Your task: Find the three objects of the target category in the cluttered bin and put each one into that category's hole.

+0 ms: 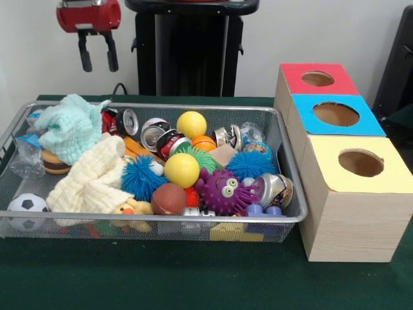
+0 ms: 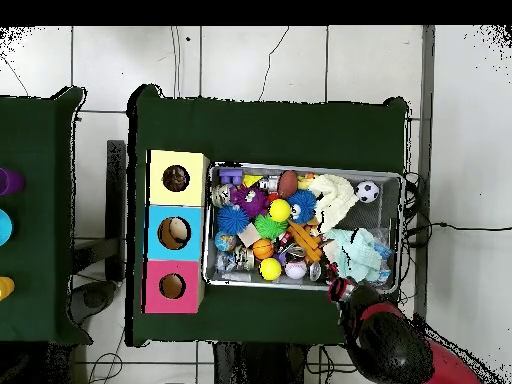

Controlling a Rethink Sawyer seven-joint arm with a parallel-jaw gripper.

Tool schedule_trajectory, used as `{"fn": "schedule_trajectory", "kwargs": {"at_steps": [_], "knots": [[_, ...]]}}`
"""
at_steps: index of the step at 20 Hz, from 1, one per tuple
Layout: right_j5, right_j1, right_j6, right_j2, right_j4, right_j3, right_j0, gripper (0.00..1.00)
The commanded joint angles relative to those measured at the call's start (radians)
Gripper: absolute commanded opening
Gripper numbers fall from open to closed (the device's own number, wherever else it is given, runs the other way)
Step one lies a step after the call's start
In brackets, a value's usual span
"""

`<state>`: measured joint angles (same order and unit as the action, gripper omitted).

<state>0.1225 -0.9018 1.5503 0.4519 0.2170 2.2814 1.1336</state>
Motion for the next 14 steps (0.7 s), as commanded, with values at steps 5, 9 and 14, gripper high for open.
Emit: {"fn": "schedule_trajectory", "kwargs": {"at_steps": [5,9,14], "knots": [[-0.054,0.057,0.198,-0.061,-0.029,-0.024,-0.124,1.0],[-0.013,0.069,0.188,-0.071,-0.052,-0.071,-0.15,1.0],[0.092,0.041,0.161,-0.088,-0.09,-0.134,-0.195,1.0]]}}
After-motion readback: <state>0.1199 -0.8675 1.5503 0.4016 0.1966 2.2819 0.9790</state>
